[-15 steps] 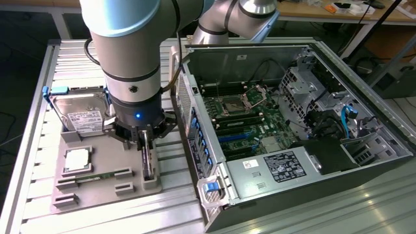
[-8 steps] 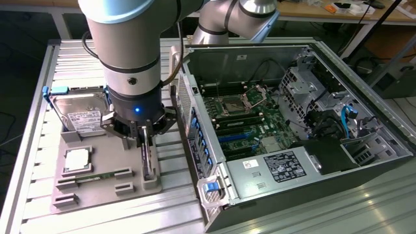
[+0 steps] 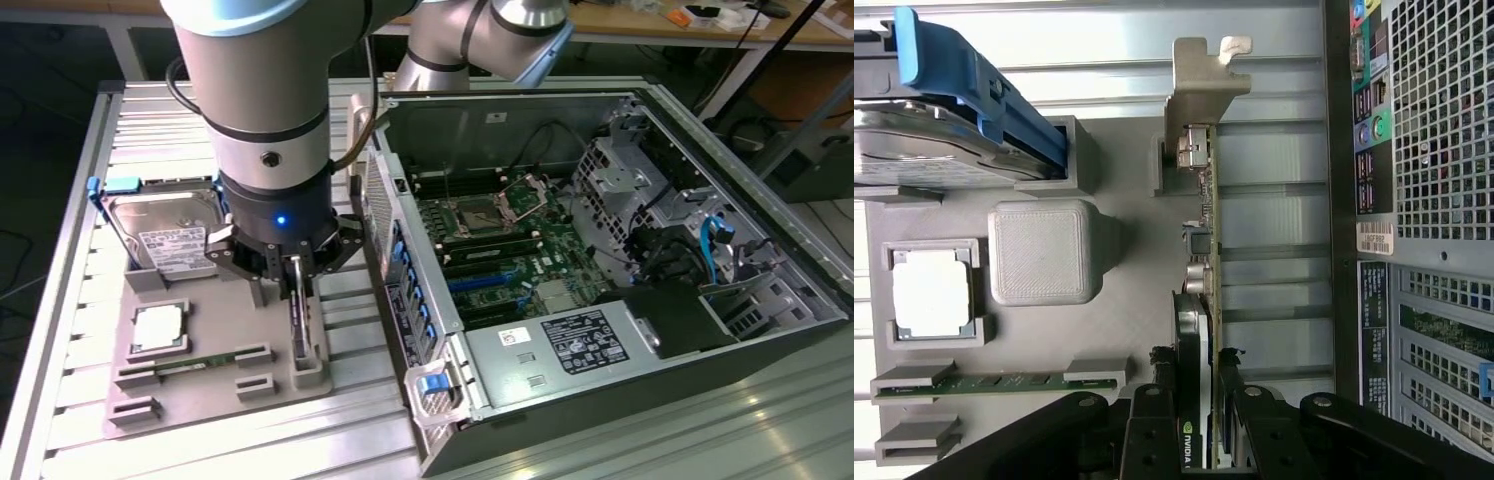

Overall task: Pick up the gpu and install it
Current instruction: 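Pick up the gpu and move the gpu toward the slot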

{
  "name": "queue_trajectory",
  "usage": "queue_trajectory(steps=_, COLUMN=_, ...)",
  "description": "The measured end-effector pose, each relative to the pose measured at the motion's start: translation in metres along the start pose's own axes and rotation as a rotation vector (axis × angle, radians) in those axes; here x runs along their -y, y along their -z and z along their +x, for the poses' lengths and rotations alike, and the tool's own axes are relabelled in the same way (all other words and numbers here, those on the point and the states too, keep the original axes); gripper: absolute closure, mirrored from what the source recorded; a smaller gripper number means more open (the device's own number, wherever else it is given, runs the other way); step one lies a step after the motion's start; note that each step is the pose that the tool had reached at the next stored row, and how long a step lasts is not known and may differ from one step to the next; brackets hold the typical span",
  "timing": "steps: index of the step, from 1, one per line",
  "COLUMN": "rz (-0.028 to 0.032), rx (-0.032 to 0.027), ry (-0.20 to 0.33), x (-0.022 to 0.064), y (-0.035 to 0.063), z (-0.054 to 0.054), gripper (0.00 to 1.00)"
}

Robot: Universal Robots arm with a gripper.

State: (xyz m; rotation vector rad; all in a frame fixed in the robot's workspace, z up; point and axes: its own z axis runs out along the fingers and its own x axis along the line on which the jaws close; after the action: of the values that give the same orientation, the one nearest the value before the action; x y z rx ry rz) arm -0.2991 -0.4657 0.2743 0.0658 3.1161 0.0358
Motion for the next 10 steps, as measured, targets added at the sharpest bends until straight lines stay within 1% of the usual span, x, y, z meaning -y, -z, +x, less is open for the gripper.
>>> queue_trajectory(steps=10, rz=0.0002, rx=-0.0002, ry=0.0, x=0.0, y=0.0011, z=0.0, gripper=0.73)
